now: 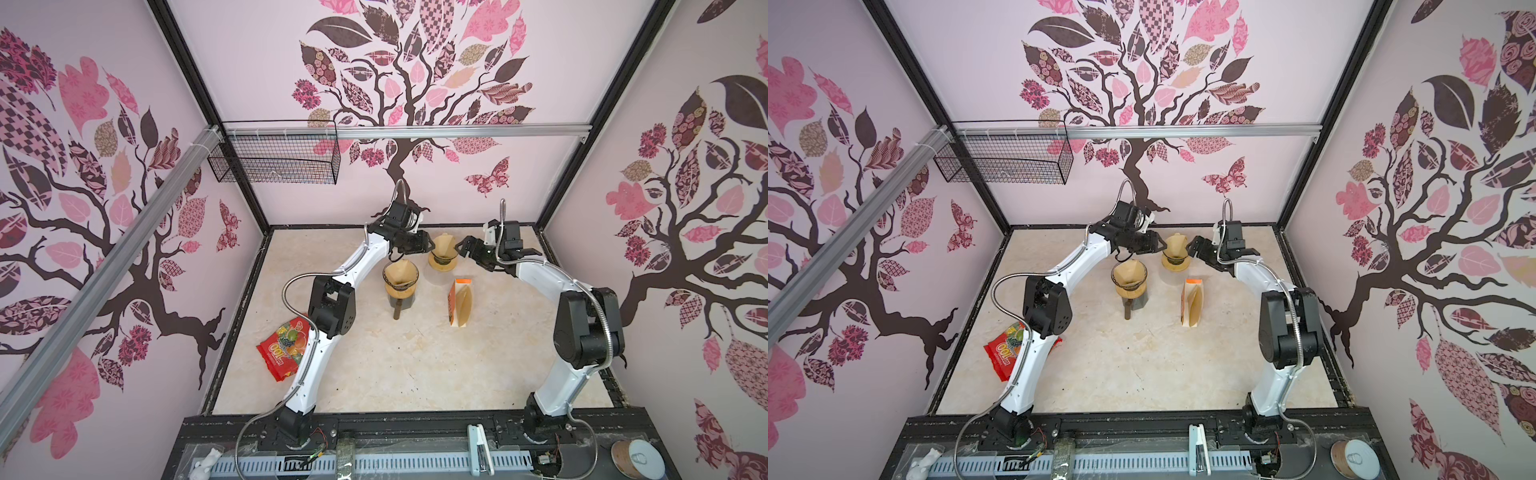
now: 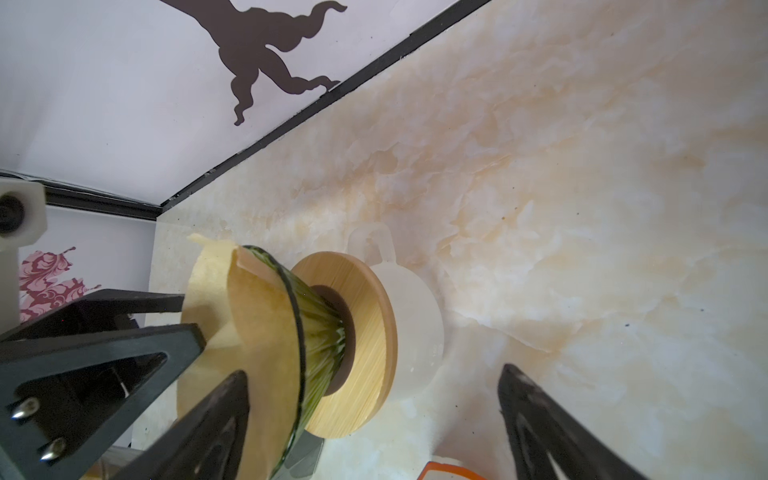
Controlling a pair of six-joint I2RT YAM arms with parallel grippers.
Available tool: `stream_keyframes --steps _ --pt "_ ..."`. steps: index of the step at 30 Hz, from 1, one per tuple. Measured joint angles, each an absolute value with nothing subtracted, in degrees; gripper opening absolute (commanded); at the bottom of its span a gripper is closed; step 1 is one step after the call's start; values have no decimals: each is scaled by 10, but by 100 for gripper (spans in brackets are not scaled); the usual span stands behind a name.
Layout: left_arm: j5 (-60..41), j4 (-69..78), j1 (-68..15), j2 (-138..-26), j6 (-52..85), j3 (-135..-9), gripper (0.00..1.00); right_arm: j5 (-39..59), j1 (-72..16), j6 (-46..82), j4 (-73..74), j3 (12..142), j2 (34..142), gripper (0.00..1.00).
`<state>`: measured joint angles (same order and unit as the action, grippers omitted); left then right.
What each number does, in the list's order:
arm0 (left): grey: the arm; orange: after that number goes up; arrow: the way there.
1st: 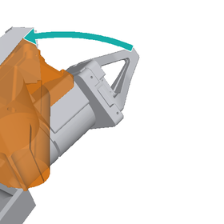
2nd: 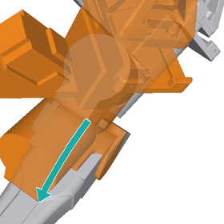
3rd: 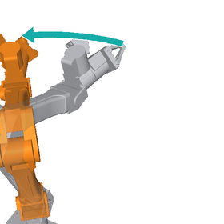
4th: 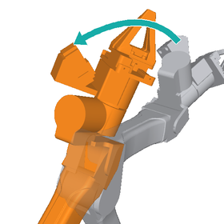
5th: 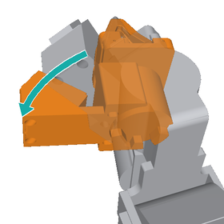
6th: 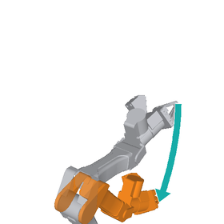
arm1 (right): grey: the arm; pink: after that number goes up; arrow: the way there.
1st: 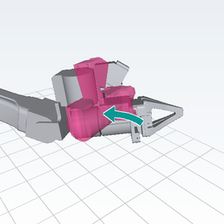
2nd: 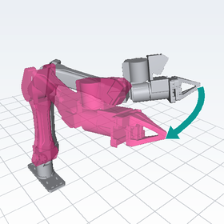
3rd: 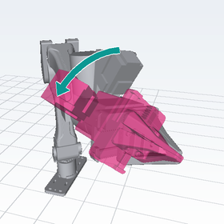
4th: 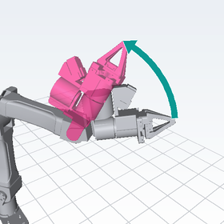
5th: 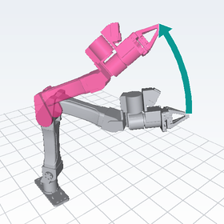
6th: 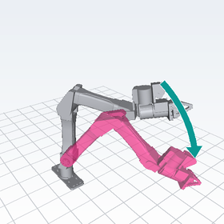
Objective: Place the coffee filter in the dripper
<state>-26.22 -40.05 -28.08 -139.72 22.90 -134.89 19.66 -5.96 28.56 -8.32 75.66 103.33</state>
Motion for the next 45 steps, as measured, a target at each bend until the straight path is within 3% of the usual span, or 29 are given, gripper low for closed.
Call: stream_keyframes --steps 45 --pt "-273 -395 -278 -1397 232 -1349 47 189 -60 270 -125 832 1113 94"
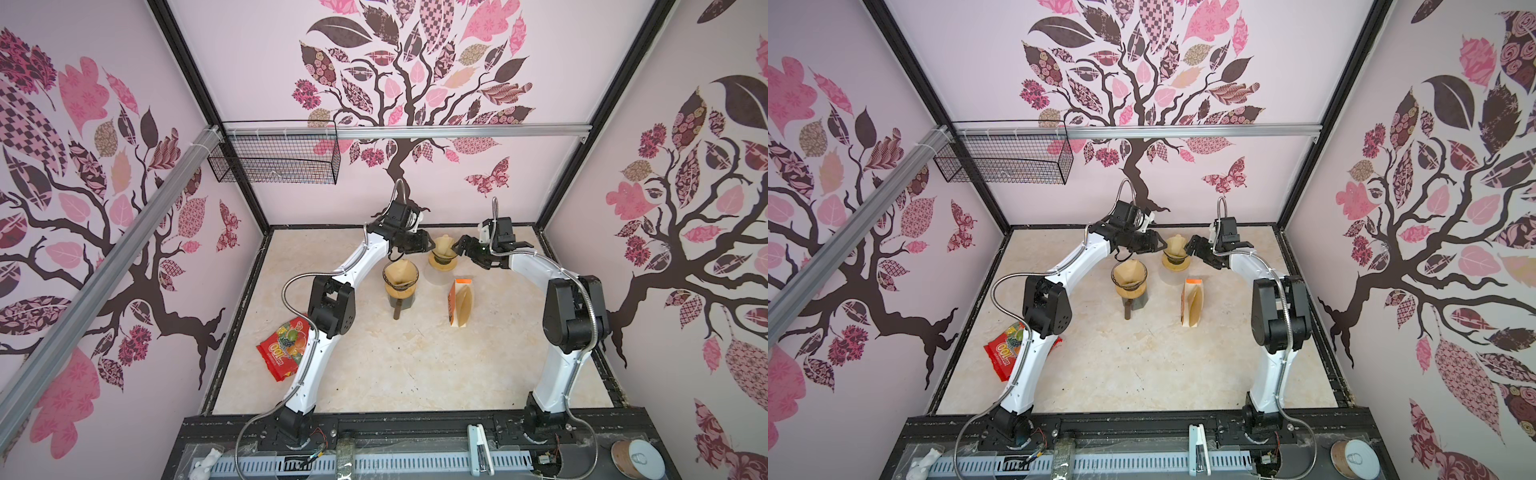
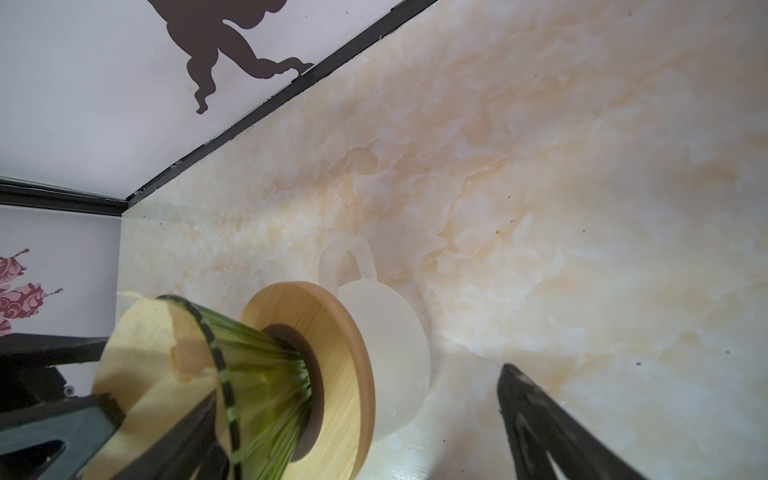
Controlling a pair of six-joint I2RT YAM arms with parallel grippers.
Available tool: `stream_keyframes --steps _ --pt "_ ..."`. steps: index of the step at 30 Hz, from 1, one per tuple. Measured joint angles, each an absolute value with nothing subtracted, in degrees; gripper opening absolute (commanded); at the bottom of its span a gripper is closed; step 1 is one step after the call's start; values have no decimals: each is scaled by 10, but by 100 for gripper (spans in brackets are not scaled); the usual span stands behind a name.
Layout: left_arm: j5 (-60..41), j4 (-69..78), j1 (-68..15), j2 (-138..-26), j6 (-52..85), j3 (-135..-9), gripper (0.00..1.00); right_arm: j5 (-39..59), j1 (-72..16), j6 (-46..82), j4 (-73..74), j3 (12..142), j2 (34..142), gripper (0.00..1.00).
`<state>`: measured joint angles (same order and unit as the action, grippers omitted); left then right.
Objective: Place the coffee filter in the dripper
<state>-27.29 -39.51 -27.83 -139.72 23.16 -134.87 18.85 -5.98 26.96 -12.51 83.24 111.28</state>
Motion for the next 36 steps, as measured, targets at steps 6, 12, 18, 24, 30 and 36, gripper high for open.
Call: stream_keyframes --steps 6,12,18,24,30,36 --pt "-273 -394 -278 -1397 235 -1348 47 189 -60 270 -125 833 1118 94" --pt "-273 -394 -278 -1397 238 -1348 47 189 -62 270 -125 833 1119 94" --pt "-275 -394 -278 -1397 239 -1348 47 189 -63 270 -126 833 1119 94" --pt "-281 -391 -277 -1397 240 -1348 50 187 -63 270 -127 833 1119 94" --pt "-285 -386 -277 -1390 241 -1336 54 185 -64 270 -128 833 1119 96" --pt "-286 -385 -277 -1376 240 -1319 55 180 -67 270 -130 833 1119 96"
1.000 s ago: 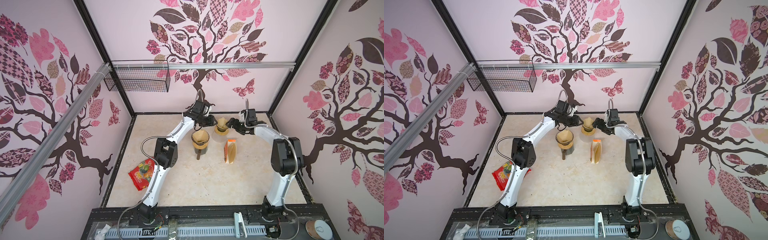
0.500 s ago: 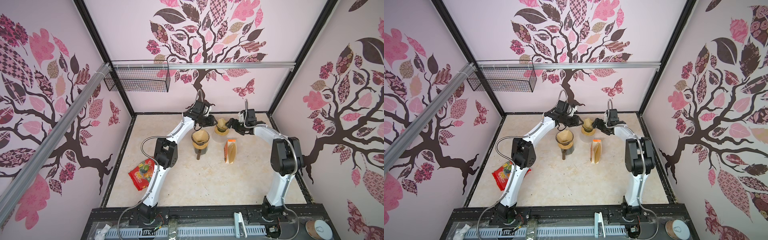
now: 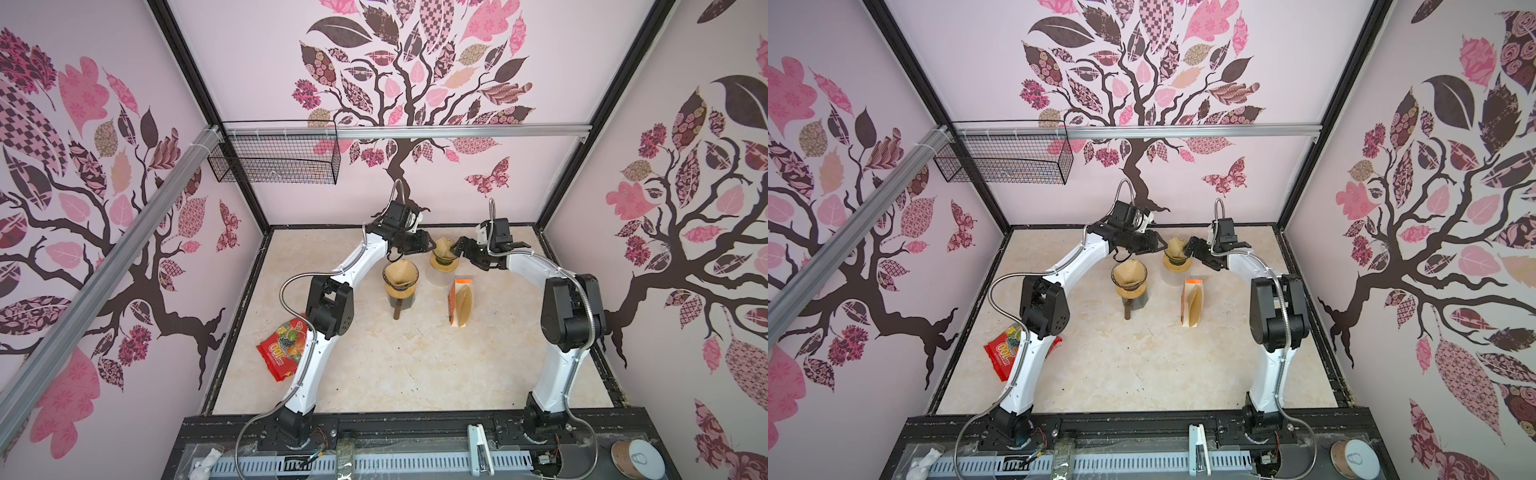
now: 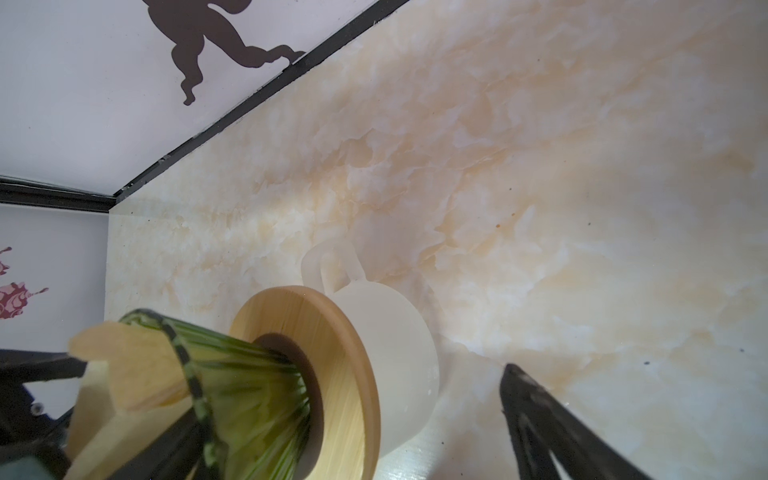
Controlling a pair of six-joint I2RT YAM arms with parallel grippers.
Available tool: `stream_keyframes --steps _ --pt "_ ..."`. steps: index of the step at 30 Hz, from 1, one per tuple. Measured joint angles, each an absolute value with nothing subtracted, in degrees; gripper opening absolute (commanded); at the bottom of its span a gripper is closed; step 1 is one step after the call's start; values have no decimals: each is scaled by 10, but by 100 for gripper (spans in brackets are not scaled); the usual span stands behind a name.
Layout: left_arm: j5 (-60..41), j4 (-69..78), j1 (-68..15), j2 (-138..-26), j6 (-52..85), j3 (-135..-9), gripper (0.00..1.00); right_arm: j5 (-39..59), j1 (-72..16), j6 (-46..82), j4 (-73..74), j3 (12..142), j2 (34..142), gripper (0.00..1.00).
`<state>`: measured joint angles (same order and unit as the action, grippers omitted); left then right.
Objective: Place the coffee filter in the dripper
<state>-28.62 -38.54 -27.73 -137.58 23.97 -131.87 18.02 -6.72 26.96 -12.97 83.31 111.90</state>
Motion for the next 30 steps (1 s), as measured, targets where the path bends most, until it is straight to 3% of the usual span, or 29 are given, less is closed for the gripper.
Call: stream_keyframes --steps 10,30 --pt "-288 -382 -277 -1351 237 -1304 64 178 -70 270 -139 835 1119 96" --pt "-288 -372 -273 -1285 225 -1258 65 196 -73 272 -144 845 1118 97"
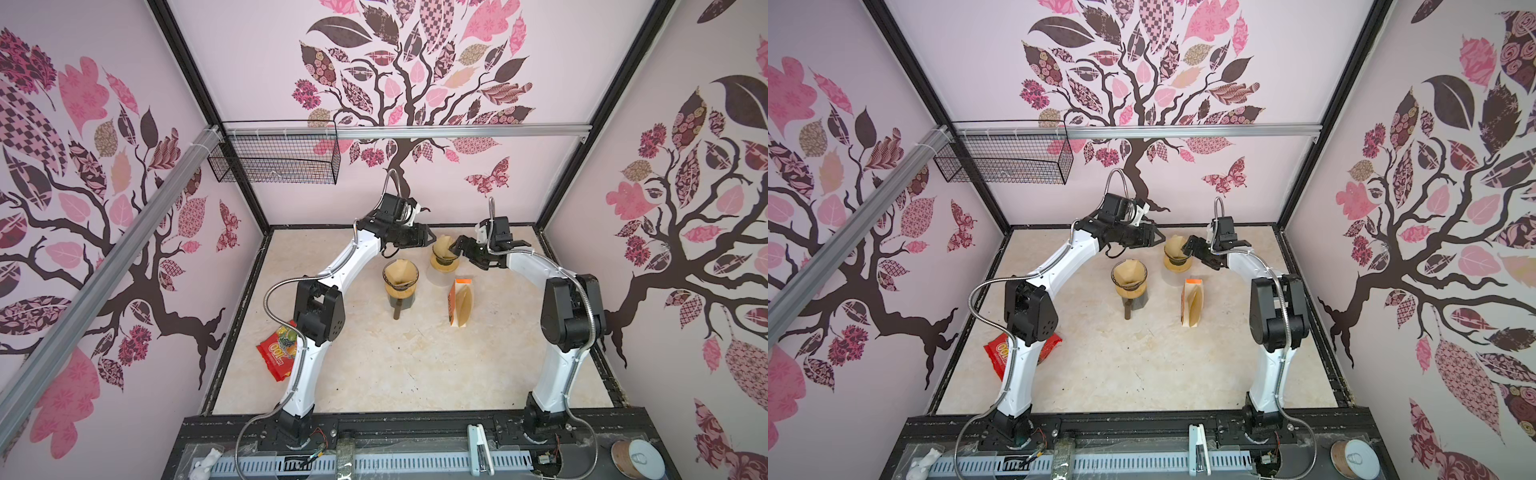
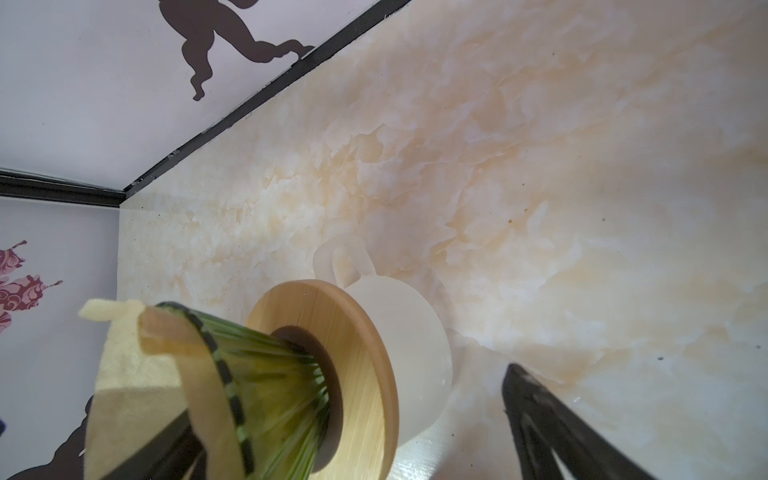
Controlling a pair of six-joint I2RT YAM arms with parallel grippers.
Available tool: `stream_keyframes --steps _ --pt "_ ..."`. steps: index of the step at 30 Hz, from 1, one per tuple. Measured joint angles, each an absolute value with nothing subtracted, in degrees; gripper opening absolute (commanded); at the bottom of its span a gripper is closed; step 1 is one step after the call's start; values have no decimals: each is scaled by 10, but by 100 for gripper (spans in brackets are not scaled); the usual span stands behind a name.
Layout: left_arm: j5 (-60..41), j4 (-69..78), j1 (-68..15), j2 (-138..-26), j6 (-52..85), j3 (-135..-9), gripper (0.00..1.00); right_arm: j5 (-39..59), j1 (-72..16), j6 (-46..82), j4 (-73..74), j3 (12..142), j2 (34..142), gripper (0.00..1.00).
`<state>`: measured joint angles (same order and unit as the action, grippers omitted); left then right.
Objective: Place the coffee filter in the dripper
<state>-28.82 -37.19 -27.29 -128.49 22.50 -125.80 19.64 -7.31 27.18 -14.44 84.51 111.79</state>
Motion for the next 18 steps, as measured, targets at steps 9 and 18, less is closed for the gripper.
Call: stream_keyframes --steps 9,18 --pt "-294 -345 -267 -1242 227 -1207 66 203 -84 272 -148 852 1117 98" --pt "-299 -329 -264 -1236 230 -1179 66 202 -100 269 -154 852 1117 98"
